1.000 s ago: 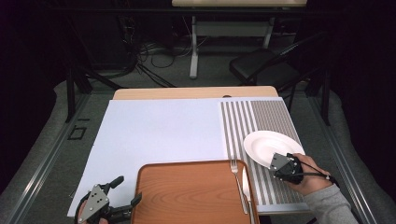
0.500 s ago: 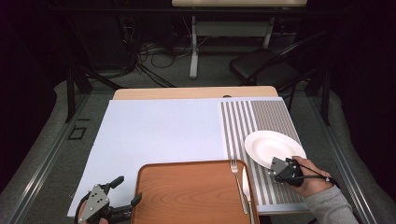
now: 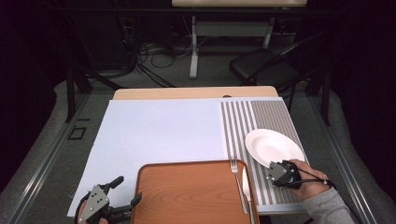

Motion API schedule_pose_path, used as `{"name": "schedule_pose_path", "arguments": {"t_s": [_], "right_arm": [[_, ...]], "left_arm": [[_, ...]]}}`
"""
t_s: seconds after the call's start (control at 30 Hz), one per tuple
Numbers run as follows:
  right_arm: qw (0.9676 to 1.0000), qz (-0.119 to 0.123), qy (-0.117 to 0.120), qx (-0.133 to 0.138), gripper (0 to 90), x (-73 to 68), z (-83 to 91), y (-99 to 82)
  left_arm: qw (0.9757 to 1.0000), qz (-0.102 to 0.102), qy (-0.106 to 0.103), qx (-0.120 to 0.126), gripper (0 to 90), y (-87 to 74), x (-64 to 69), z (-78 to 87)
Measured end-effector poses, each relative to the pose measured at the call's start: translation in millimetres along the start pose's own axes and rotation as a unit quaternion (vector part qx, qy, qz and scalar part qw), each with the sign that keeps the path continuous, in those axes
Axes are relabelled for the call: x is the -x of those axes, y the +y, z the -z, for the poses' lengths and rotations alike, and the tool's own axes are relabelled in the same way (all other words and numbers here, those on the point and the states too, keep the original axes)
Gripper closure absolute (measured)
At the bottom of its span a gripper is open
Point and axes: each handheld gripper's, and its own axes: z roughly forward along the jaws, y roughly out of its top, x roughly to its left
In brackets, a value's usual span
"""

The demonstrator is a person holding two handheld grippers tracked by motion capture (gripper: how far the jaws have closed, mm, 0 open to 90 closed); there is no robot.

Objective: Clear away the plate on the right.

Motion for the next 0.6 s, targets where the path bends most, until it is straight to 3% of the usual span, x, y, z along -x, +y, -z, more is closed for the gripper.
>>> {"name": "schedule_pose_path", "arguments": {"t_s": [0.23,0.6], "right_arm": [[0.9987,-0.022,-0.021,0.04,80.8,-3.4,6.6,-1.8],[0.9953,-0.022,-0.046,0.082,80.7,-11.9,19.5,4.8]], "left_arm": [[1.0,0.0,0.0,0.0,15.6,0.0,-0.1,-0.2],[1.0,-0.001,0.001,0.0,15.6,0.1,0.0,-0.1]]}}
